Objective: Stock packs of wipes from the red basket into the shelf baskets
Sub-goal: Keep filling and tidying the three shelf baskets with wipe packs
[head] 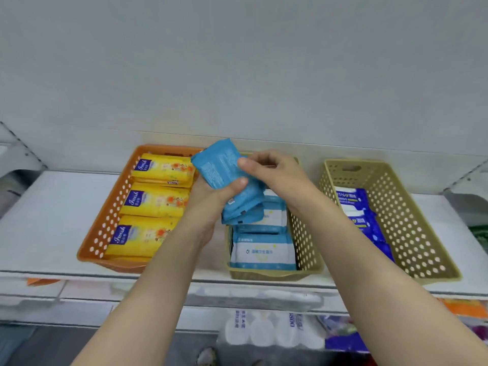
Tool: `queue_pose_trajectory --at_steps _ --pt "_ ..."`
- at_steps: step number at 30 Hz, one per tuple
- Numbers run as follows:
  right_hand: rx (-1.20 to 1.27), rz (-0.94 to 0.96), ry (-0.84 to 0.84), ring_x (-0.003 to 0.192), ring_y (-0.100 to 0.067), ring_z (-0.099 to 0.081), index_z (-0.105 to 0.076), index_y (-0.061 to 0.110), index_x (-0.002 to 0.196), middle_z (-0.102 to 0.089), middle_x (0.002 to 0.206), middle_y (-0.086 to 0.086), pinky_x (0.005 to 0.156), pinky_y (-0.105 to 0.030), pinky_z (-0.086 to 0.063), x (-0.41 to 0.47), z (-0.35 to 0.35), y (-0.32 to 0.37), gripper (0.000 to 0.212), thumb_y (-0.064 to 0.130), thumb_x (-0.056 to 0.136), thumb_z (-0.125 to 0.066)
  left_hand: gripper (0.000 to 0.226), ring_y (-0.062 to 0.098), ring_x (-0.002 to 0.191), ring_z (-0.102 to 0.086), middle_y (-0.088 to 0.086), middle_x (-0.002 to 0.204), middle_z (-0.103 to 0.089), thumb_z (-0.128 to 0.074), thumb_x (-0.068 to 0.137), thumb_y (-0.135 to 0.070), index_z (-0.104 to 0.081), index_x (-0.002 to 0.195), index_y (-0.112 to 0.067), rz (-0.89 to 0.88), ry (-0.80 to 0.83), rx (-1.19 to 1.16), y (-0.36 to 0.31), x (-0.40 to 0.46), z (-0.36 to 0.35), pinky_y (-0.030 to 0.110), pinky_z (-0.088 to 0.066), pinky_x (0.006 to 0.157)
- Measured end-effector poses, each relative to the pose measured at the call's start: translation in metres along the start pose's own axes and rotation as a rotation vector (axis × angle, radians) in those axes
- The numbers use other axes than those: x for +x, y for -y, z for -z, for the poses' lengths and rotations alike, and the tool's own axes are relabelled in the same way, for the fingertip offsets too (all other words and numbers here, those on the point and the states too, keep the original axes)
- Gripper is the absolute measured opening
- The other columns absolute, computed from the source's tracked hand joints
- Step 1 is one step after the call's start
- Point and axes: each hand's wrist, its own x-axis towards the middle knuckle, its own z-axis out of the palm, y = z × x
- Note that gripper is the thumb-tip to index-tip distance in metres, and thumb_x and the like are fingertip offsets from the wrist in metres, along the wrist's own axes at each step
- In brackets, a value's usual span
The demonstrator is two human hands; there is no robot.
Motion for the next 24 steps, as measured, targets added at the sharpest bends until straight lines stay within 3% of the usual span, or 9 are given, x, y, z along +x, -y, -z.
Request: queue_pose_trajectory --at_steps 4,9,13,16,18,20,22,24 --pt "0.021 -0.111 0.014 0.073 -0.011 -0.070 -0.071 0.012 0.084 -0.075 0.083 0.001 0.071 -0.032 -0.059 0.008 0.003 -0.009 0.032 0.036 0.072 -0.087 0.048 0.027 0.104 -0.071 0.008 0.113 -0.073 -0.080 0.079 -0.008 -0.062 0.124 -0.014 -0.007 0.121 0.134 -0.003 0.005 -0.007 0.040 -0.059 0.083" --pt "0.233 -0.184 -0.030 0.091 -0.028 -0.074 -0.071 0.000 0.100 -0.077 0.096 -0.014 0.089 -0.047 -0.059 0.018 0.008 -0.016 0.032 0.028 0.085 -0.077 0.037 0.024 0.105 -0.071 0.005 0.118 -0.072 -0.063 0.095 -0.028 -0.055 0.130 -0.020 0.092 0.069 0.008 -0.008 0.010 -0.005 0.046 -0.058 0.087" --pt "0.404 -0.094 -0.303 0.089 -0.026 -0.074 -0.065 0.009 0.107 -0.075 0.103 -0.012 0.082 -0.049 -0.060 0.029 0.022 -0.007 0.028 0.029 0.089 -0.073 0.028 0.027 0.104 -0.071 0.009 0.120 -0.071 -0.055 0.101 -0.018 -0.055 0.128 -0.013 0.068 -0.110 -0.040 -0.009 0.021 -0.002 0.049 -0.058 0.088" --pt "0.148 0.085 -0.507 0.084 -0.019 -0.073 -0.058 0.029 0.095 -0.074 0.098 0.001 0.076 -0.048 -0.061 0.034 0.032 0.001 0.024 0.041 0.082 -0.075 0.027 0.027 0.103 -0.071 0.009 0.121 -0.069 -0.056 0.101 -0.017 -0.054 0.127 -0.014 0.054 -0.184 -0.070 -0.010 0.025 -0.001 0.047 -0.059 0.084" --pt "-0.082 0.205 -0.423 0.088 -0.015 -0.070 -0.057 0.029 0.094 -0.072 0.096 0.005 0.078 -0.042 -0.059 0.031 0.022 0.005 0.024 0.042 0.082 -0.075 0.025 0.025 0.102 -0.071 0.009 0.120 -0.070 -0.057 0.100 -0.019 -0.055 0.125 -0.015 0.034 -0.163 -0.082 -0.010 0.025 -0.009 0.045 -0.059 0.085" --pt "-0.262 0.264 -0.235 0.091 -0.007 -0.065 -0.065 0.027 0.096 -0.070 0.095 0.012 0.080 -0.030 -0.053 0.024 0.006 0.005 0.024 0.049 0.086 -0.069 0.038 0.024 0.105 -0.071 0.010 0.119 -0.071 -0.061 0.095 -0.031 -0.056 0.127 -0.013 0.012 -0.095 -0.126 -0.012 0.023 -0.020 0.039 -0.059 0.085" --pt "-0.348 0.256 -0.057 0.092 0.005 -0.060 -0.073 0.030 0.103 -0.069 0.099 0.020 0.078 -0.017 -0.044 0.016 -0.003 0.008 0.030 0.052 0.096 -0.054 0.057 0.024 0.107 -0.070 0.010 0.119 -0.071 -0.064 0.085 -0.043 -0.054 0.131 -0.012 0.008 -0.044 -0.149 -0.013 0.022 -0.023 0.035 -0.059 0.085" --pt "-0.301 0.242 0.017 0.097 0.012 -0.057 -0.075 0.031 0.107 -0.067 0.105 0.023 0.083 -0.009 -0.043 0.014 0.000 0.008 0.030 0.045 0.101 -0.049 0.055 0.024 0.108 -0.070 0.009 0.121 -0.070 -0.067 0.086 -0.037 -0.054 0.134 -0.014 0.001 -0.062 -0.132 -0.011 0.023 -0.017 0.036 -0.059 0.086"
